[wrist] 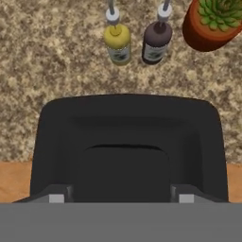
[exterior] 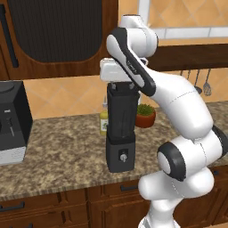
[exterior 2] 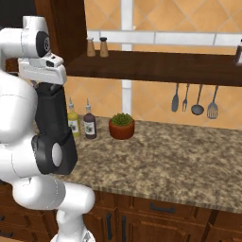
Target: Close the lid blender by securely placing the lid on top.
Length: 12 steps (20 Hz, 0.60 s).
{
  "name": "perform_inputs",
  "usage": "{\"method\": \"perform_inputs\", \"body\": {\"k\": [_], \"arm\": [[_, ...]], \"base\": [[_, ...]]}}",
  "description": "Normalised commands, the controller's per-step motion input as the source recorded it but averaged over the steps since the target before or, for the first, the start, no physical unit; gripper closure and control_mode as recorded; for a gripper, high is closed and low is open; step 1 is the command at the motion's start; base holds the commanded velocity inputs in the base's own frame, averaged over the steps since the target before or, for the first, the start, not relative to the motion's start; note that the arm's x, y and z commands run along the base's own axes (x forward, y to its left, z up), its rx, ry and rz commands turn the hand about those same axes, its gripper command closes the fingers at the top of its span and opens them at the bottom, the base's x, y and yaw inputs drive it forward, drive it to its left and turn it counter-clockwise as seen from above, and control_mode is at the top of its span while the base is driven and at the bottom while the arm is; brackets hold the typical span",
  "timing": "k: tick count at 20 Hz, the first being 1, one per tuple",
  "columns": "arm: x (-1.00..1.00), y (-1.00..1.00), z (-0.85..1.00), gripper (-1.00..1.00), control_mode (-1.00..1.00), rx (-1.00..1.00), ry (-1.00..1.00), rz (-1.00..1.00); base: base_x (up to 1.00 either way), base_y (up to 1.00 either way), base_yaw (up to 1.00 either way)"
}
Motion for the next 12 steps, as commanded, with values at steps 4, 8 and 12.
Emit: {"method": "perform_inputs", "body": {"k": [4,8,12], "arm": [[0.00,0.00,-0.19,-1.00,-1.00,-0.06,-0.24,0.00],[0.00,0.00,-0.22,-1.00,-1.00,-0.03,-0.21,0.00],[0.00,0.00,-0.19,-1.00,-1.00,0.00,-0.07,0.00]], "base": [[0.00,0.00,0.00],[0.00,0.00,0.00],[0.00,0.00,0.00]]}}
